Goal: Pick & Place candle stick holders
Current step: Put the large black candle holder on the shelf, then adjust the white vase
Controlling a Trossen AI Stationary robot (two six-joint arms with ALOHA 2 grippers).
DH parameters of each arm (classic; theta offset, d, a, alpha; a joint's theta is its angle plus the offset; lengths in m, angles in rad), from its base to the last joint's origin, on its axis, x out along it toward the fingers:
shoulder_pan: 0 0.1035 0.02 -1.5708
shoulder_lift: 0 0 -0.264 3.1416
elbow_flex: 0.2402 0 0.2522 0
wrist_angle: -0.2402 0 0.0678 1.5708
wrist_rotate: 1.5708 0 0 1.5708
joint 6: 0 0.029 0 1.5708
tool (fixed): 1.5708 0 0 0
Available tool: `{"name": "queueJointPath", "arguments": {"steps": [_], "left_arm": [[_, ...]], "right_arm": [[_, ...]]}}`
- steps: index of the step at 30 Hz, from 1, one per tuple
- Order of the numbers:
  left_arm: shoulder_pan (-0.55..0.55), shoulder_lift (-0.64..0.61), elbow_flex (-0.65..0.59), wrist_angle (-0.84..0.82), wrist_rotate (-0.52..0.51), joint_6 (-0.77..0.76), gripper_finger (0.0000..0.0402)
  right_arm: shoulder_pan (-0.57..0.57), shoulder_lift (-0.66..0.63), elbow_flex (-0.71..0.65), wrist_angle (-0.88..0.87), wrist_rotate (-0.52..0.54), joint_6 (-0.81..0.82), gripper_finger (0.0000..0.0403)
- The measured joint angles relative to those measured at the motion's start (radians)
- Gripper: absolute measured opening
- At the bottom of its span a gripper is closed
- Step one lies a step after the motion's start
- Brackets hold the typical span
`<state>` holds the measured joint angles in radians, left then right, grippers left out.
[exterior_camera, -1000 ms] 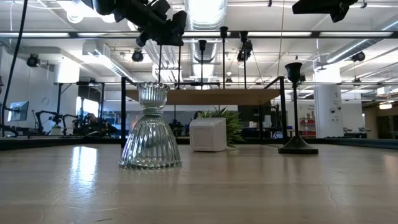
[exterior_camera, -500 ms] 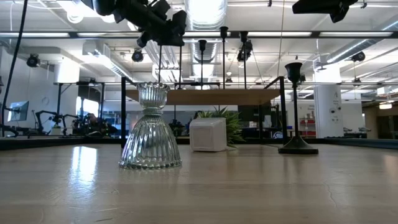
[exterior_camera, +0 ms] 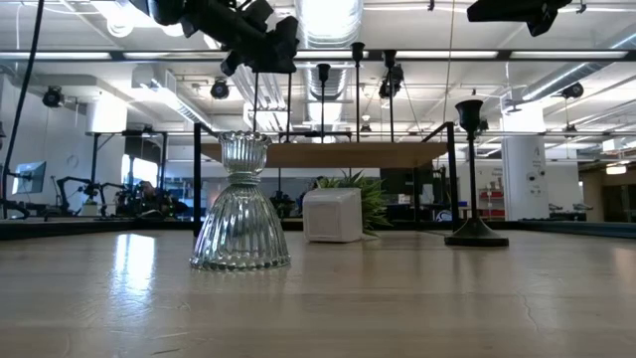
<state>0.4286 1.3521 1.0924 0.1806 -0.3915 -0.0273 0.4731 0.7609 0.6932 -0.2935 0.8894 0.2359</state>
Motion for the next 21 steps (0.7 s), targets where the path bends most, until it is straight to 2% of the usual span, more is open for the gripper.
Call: {"name": "queueJointPath", "arguments": {"steps": [12, 21], "left_arm": [[0.005, 0.000, 0.000, 0.001, 0.001, 0.016, 0.0064], [0.005, 0.000, 0.000, 0.021, 0.001, 0.025, 0.0130]], "right_arm": [[0.000, 0.000, 0.000, 0.000, 0.000, 0.000, 0.0043], [0.000, 0.000, 0.000, 0.000, -0.004, 0.000, 0.0043]]}}
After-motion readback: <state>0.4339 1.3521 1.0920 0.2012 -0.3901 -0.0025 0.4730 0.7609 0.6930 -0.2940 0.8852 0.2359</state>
